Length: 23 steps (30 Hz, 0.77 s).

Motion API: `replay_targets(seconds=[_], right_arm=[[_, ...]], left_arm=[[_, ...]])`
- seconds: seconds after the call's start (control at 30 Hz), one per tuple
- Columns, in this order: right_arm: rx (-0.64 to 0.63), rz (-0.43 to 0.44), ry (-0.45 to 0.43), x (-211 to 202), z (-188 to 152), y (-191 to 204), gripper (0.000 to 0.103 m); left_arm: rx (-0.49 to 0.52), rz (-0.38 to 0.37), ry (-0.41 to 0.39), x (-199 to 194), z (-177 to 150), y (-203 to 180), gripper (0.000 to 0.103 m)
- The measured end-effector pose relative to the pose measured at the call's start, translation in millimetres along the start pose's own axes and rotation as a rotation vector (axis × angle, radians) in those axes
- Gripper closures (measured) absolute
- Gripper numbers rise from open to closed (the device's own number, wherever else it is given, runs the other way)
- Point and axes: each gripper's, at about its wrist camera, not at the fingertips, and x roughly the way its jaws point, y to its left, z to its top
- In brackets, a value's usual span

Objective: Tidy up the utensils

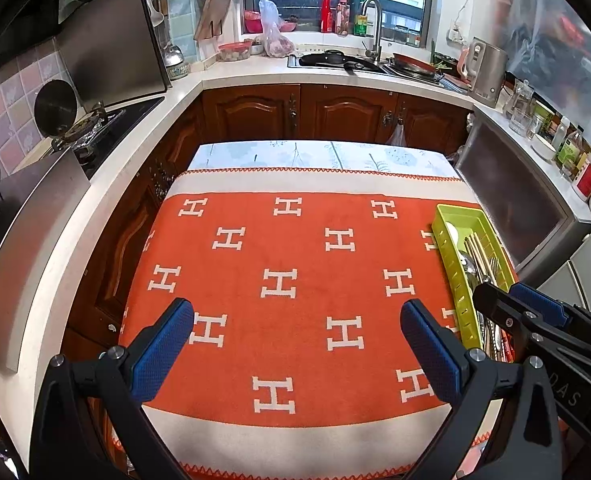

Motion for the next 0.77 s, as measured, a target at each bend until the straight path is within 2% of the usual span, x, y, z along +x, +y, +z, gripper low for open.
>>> replay_targets(seconds=[0.77], right_arm=[[-0.002,0.001,0.004,4.3,-0.5,4.7,0.051]], left_arm=[[-0.003,0.004,-0.002,-2.8,-1.6,4.7,0.001]])
